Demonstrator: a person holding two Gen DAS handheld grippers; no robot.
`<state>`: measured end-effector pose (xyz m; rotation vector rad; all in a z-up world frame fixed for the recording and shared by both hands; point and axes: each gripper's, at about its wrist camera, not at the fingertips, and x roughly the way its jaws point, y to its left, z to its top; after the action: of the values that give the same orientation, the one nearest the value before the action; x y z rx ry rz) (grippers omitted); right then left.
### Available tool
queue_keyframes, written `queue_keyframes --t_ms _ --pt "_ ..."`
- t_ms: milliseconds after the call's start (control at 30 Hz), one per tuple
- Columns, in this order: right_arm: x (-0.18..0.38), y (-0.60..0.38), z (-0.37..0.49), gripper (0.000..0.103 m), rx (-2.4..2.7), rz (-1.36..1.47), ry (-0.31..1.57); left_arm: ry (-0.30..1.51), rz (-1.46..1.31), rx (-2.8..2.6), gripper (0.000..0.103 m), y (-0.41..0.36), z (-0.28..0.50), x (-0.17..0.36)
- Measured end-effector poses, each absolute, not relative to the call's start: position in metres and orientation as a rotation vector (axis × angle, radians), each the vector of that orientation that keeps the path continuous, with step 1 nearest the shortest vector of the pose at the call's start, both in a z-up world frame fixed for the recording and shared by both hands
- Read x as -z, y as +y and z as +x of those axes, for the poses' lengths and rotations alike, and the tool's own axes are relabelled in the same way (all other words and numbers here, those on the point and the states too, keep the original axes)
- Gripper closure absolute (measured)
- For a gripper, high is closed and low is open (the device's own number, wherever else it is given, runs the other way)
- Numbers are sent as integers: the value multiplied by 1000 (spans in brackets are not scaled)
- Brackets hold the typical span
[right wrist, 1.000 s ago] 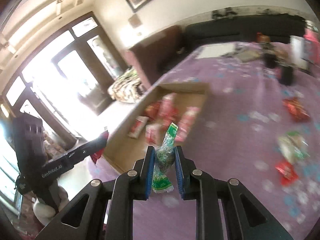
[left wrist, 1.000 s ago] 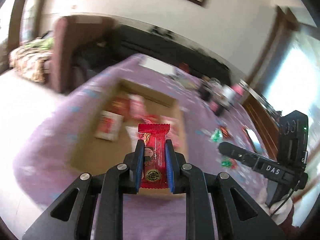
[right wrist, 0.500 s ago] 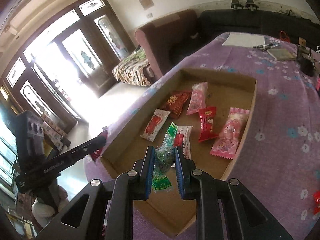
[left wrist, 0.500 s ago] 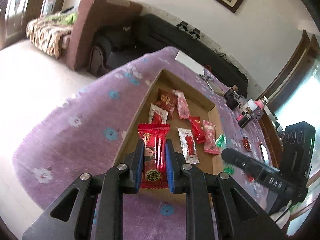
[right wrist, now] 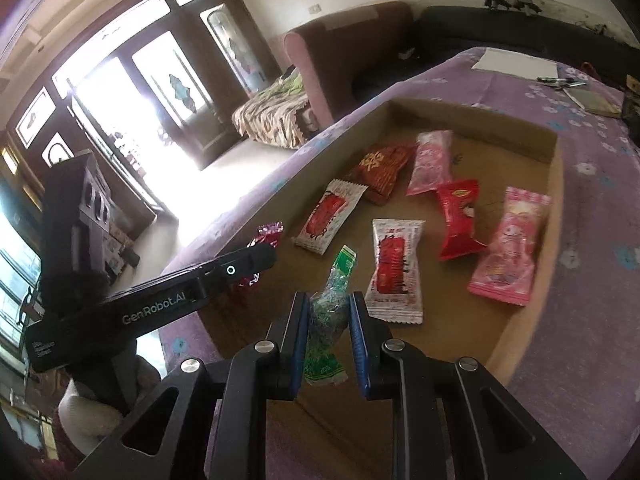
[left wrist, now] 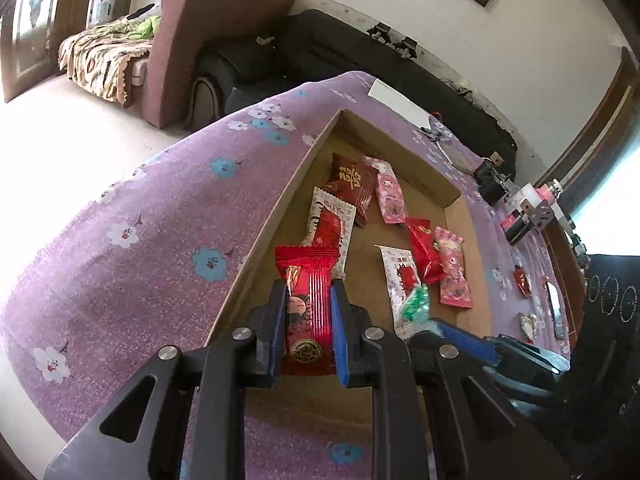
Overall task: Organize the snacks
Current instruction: 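Carry the red bar and green candy into the cardboard box and release both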
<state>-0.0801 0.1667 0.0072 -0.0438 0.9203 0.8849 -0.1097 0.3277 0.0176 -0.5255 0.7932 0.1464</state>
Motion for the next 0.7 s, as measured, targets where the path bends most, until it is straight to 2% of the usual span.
queue_keyframes --t_ms 67,133,167,233,400,433,500,533,700 --pt "-3 171 -79 83 -885 -48 930 794 -521 -151 83 327 -109 -18" --pt "-2 174 -79 80 -878 -55 925 790 -531 -137 73 327 -110 -19" --pt "-3 174 -80 80 -867 -60 911 785 -535 -136 61 327 -111 -20" --pt "-6 175 -82 79 -875 -69 874 768 -537 -132 52 327 -115 -25" --pt "-21 164 -94 67 -906 -20 742 717 -541 -144 51 330 -142 -50" --pt "-24 163 -97 67 -907 -18 721 698 -539 -149 51 331 -148 -54" --pt "-31 158 -104 67 -904 -21 653 659 -528 -187 39 335 -163 -67" --pt "-34 157 -108 67 -897 -28 631 648 -531 -203 37 338 -168 -70" --pt "-37 152 -115 61 -852 -54 569 617 -568 -244 37 345 -182 -81"
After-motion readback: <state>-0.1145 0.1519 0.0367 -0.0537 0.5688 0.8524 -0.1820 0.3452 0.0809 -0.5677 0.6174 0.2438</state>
